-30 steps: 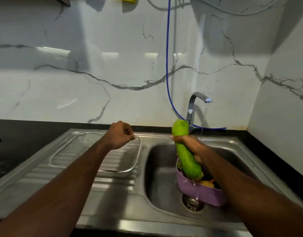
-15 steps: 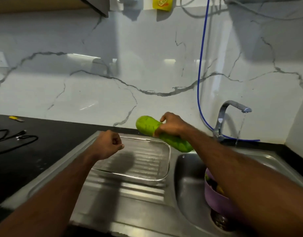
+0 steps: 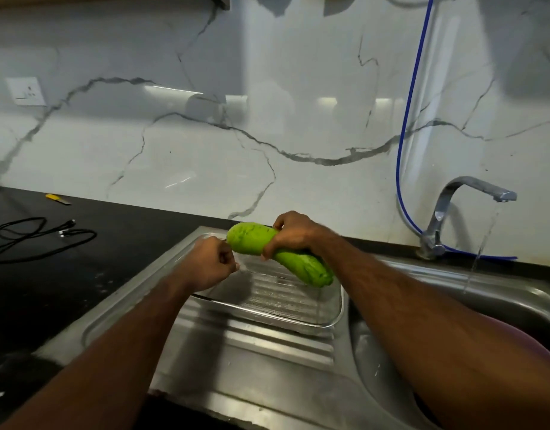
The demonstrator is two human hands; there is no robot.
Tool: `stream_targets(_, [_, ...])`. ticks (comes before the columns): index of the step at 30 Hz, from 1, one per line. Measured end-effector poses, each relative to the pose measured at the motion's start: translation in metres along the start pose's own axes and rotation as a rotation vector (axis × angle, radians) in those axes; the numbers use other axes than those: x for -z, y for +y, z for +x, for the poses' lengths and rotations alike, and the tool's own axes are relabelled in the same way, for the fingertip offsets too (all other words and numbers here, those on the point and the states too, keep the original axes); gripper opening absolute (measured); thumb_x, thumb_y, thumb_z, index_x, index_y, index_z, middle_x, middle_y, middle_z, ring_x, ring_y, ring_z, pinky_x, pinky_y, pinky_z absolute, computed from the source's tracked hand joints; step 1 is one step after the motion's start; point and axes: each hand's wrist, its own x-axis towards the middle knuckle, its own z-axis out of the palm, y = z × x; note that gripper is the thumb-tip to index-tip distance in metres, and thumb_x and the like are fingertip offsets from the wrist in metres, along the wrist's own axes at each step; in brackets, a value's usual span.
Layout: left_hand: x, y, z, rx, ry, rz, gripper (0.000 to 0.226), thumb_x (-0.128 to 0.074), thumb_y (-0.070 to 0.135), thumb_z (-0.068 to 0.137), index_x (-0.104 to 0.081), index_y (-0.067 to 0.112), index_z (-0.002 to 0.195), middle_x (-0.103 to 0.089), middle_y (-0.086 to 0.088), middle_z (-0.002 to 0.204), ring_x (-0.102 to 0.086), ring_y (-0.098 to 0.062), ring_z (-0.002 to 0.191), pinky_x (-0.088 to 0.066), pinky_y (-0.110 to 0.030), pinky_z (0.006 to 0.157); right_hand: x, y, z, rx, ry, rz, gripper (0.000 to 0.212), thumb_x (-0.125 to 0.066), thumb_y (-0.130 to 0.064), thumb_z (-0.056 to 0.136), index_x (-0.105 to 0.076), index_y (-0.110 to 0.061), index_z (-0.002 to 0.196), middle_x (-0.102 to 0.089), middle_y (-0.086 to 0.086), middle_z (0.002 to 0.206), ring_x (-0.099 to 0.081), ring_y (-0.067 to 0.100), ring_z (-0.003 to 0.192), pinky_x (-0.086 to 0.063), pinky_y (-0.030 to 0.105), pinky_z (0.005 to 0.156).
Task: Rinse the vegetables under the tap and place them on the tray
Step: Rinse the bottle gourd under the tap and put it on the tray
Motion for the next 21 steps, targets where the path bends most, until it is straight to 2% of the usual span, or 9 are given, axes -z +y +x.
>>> stream_targets(2, [-0.001, -0.002, -0.001, 0.006, 0.006, 0.033, 0.025, -0.081, 0.017, 0.074, -0.063, 0.019, 0.057, -0.056, 0.004, 0.057, -0.047, -0.003, 0.051, -0.032, -0.008, 0.048, -0.004, 0.002, 0.002, -0.020, -0.038, 0.004, 0.052, -0.095, -0.040, 0.052, -0.078, -0.020, 0.097, -0.073, -0.001, 0.097, -0.069, 0.019, 0.090, -0.062, 0.038, 0.084])
stream_targets(4, [-0.001, -0.004, -0.002, 0.016, -0.012, 0.046, 0.027, -0.081, 0.016, 0.073, -0.062, 0.023, 0.056, -0.053, 0.006, 0.056, -0.046, -0.002, 0.051, -0.029, -0.009, 0.047, -0.008, 0.004, 0.005, -0.015, -0.085, -0.004, 0.051, -0.096, -0.040, 0.051, -0.080, -0.019, 0.094, -0.074, -0.001, 0.094, -0.070, 0.020, 0.090, -0.062, 0.040, 0.085])
stream_targets(7, [-0.002, -0.008, -0.002, 0.025, -0.068, 0.063, 0.033, -0.082, 0.019, 0.072, -0.057, 0.028, 0.052, -0.055, 0.010, 0.055, -0.049, -0.002, 0.053, -0.033, -0.017, 0.051, -0.015, 0.008, 0.007, 0.005, -0.131, 0.002, 0.051, -0.097, -0.035, 0.057, -0.078, -0.015, 0.100, -0.072, -0.001, 0.094, -0.067, 0.021, 0.094, -0.058, 0.040, 0.088])
stream_targets(10, [-0.003, -0.009, -0.003, 0.020, -0.089, 0.110, 0.028, -0.081, 0.022, 0.073, -0.059, 0.024, 0.056, -0.059, 0.007, 0.058, -0.052, -0.006, 0.056, -0.029, -0.009, 0.049, -0.023, 0.013, 0.012, 0.008, -0.152, 0.004, 0.053, -0.096, -0.032, 0.062, -0.075, -0.009, 0.105, -0.072, 0.006, 0.102, -0.063, 0.022, 0.095, -0.055, 0.041, 0.091])
stream_targets(13, [-0.004, -0.007, -0.001, 0.025, -0.093, 0.100, 0.035, -0.081, 0.019, 0.074, -0.053, 0.023, 0.054, -0.054, 0.008, 0.055, -0.048, -0.002, 0.054, -0.031, -0.010, 0.048, -0.028, 0.018, 0.016, 0.020, -0.165, -0.005, 0.053, -0.095, -0.033, 0.065, -0.074, -0.009, 0.108, -0.071, 0.006, 0.104, -0.064, 0.025, 0.101, -0.054, 0.041, 0.094])
stream_targets(16, [-0.004, -0.003, 0.003, 0.021, -0.109, 0.115, 0.030, -0.081, 0.020, 0.074, -0.057, 0.022, 0.056, -0.054, 0.008, 0.056, -0.048, -0.005, 0.055, -0.030, -0.011, 0.048, -0.032, 0.023, 0.018, 0.052, -0.142, -0.004, 0.056, -0.092, -0.035, 0.071, -0.074, -0.012, 0.118, -0.072, 0.007, 0.114, -0.066, 0.026, 0.107, -0.055, 0.042, 0.098])
stream_targets(21, [-0.003, 0.007, 0.005, 0.002, -0.105, 0.122, 0.031, -0.081, 0.024, 0.076, -0.056, 0.024, 0.057, -0.057, 0.003, 0.061, -0.051, -0.011, 0.058, -0.031, -0.018, 0.050, -0.029, 0.037, 0.010, 0.097, -0.071, -0.007, 0.062, -0.090, -0.034, 0.076, -0.069, -0.014, 0.132, -0.069, 0.007, 0.130, -0.065, 0.023, 0.116, -0.051, 0.035, 0.103])
